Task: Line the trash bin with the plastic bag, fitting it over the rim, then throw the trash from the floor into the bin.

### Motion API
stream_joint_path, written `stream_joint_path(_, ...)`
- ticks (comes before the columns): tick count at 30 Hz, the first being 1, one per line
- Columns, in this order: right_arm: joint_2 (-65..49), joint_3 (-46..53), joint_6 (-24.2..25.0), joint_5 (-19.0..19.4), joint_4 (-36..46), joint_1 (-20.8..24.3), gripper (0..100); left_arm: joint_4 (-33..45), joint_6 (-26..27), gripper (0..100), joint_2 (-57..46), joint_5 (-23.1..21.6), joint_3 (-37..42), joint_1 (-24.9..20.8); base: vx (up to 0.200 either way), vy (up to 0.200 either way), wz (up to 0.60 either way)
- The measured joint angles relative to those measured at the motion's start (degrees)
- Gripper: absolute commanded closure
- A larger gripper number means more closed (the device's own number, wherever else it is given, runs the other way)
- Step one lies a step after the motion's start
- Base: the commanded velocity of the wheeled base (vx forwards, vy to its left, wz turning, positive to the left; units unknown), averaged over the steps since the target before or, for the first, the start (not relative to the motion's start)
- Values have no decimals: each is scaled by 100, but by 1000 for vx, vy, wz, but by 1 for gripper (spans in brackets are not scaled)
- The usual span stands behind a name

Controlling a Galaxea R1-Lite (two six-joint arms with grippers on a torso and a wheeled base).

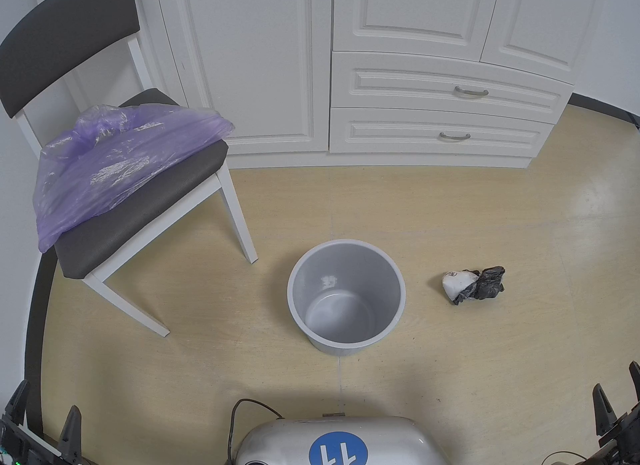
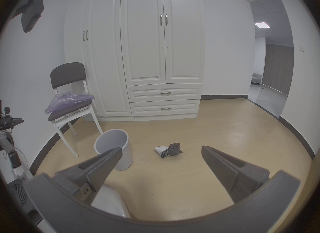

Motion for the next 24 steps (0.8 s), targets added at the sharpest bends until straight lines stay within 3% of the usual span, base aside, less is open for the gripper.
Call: stream_joint_path(24, 0, 0, -11, -6, 5, -7, 0, -11, -26, 0, 0, 13, 0, 0, 0, 0, 0)
